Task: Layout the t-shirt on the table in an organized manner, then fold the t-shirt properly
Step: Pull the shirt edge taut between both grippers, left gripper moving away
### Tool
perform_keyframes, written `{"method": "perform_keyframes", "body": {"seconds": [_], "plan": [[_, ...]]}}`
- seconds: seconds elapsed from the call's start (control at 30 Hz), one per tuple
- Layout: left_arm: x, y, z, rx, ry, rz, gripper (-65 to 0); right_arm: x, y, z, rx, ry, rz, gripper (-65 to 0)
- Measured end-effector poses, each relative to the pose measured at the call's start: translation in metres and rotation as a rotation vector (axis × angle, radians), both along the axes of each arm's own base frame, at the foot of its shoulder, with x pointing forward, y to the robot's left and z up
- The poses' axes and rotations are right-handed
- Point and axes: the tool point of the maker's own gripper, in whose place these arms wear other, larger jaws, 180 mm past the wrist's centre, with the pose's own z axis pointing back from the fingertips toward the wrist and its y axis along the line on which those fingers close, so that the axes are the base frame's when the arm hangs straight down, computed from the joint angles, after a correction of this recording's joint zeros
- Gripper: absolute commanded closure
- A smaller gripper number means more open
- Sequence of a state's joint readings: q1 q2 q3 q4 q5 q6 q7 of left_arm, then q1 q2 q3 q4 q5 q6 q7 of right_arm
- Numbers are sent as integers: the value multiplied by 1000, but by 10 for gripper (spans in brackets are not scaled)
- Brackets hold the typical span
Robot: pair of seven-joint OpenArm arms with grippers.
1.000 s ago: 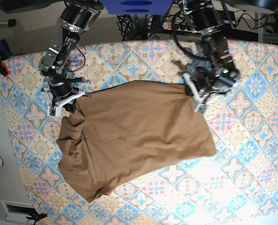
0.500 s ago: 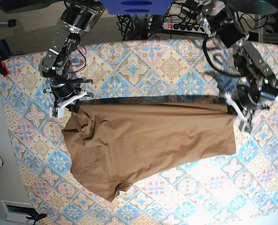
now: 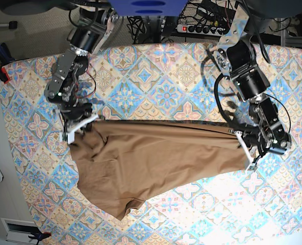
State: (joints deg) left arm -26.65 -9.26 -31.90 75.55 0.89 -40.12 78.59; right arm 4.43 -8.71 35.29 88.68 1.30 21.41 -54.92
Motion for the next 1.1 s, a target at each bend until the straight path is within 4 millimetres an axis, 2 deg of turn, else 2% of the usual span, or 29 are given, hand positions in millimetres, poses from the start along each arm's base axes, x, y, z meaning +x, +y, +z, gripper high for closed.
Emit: {"method": "perform_keyframes", "body": {"seconds": [0.17,0.2,0.3,0.37,0.43,0.5,0.57,0.63,0.73,0.83,0.93,1.03,1.1], "plan": [[15,0,10,-6,-57,-1,0,17,-8,17,-12,-66,1,0],[19,-1,12,-12,-74,-1,0,18,-9,15,-8,-69,2,0],[26,-4,16,-22,-102,-7,0,1,-4,-16,8,41,12,0],[30,-5,19,-24,-116,-8,0,3,-4,-17,17,44,12,0],[33,-4,22,-25,-137,-7,-12,21,-5,-3,11,6,10,0],[38,-5,24,-31,-165,-8,-141,42,-6,19,11,-72,9,0],[42,-5,27,-34,-191,-5,-249,45,-4,23,23,-91,9,0],[42,-3,27,-29,-197,-3,-354,34,-4,11,12,-41,14,0],[45,-6,28,-41,-226,-5,-456,25,-9,1,1,-1,5,0],[50,-6,32,-48,-263,-7,-496,38,-11,14,-24,-37,29,0],[54,-7,37,-50,-290,-7,-496,38,7,12,-38,-4,96,0],[53,-5,56,-37,-368,-8,-496,33,18,7,-28,18,119,0],[47,-6,71,-37,-443,-15,-496,35,16,9,-33,11,117,0]]}}
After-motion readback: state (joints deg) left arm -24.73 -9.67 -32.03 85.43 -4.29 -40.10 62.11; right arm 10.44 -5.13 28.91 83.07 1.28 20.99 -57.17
